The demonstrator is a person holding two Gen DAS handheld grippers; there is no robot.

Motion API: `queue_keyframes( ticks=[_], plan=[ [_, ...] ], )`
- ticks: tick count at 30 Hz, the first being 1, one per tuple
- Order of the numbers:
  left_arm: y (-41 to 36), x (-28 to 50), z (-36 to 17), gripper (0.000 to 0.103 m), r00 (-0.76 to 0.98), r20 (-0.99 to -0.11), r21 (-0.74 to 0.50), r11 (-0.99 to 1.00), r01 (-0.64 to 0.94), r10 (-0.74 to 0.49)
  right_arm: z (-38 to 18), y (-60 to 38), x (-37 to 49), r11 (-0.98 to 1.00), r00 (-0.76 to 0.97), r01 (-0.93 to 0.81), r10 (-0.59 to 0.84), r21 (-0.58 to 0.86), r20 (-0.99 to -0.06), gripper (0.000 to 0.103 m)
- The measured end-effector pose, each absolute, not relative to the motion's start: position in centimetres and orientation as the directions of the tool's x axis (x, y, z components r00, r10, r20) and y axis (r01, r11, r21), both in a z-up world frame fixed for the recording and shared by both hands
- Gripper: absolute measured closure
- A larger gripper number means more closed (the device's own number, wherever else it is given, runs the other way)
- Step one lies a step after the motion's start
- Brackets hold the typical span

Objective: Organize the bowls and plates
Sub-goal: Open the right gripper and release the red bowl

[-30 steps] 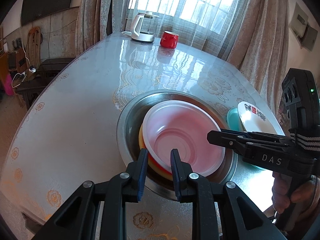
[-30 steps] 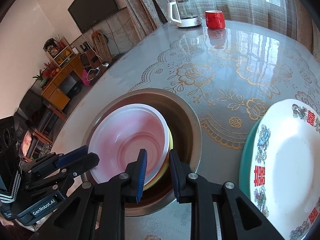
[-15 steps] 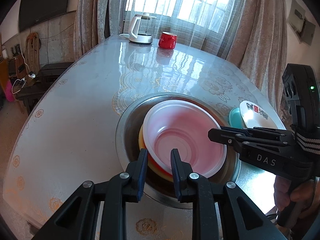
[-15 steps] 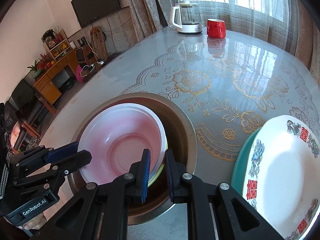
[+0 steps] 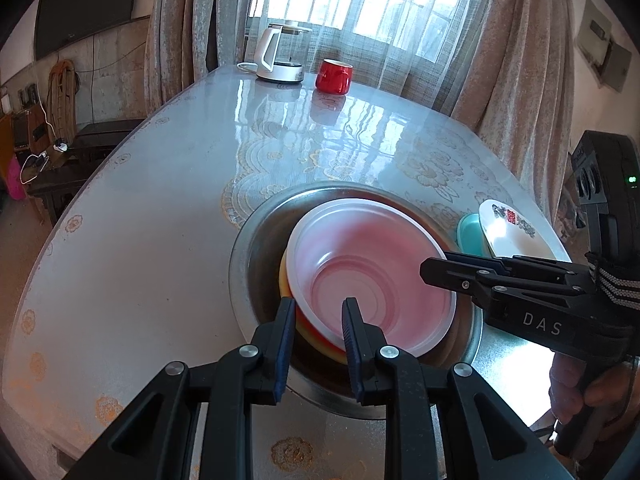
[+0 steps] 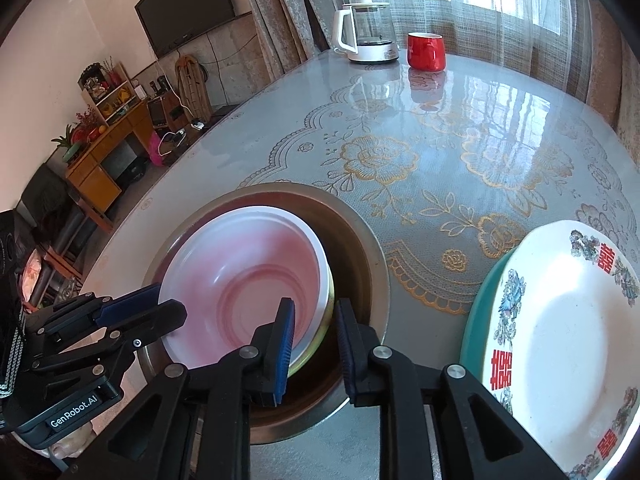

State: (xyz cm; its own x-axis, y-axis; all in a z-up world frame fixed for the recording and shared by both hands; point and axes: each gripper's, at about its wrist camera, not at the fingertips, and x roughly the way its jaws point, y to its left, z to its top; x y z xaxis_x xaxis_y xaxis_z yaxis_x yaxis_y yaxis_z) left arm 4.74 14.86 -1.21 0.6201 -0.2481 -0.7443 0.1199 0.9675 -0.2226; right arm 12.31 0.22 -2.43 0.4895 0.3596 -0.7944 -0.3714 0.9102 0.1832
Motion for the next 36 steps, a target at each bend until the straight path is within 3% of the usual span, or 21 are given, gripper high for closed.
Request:
queue_keyframes(
  ticks=[9,22,36],
  plan=[
    [14.6,4.9,-0.9,0.078,0.618,-0.746,-0.217,0.968,0.127,-0.248,-1.8,-0.8,11.2,0.909,0.523,-0.351,0.391,0.226,-0.758,0.075],
    [15.3,4.0,-0.4,0.065,0.641,-0.726,-0.232,0.966,0.112,-0.248,-1.6,-2.9,10.4,0.917,0.555,-0.274,0.398,0.291,-0.731,0.072],
    [19.1,3.0,0.6,0.064,0.704,-0.688,-0.24,0.971,0.006,-0.174,-2.0,-7.2,10.8,0.836,0.578,-0.201,0.522,0.511,-0.627,0.072]
  ],
)
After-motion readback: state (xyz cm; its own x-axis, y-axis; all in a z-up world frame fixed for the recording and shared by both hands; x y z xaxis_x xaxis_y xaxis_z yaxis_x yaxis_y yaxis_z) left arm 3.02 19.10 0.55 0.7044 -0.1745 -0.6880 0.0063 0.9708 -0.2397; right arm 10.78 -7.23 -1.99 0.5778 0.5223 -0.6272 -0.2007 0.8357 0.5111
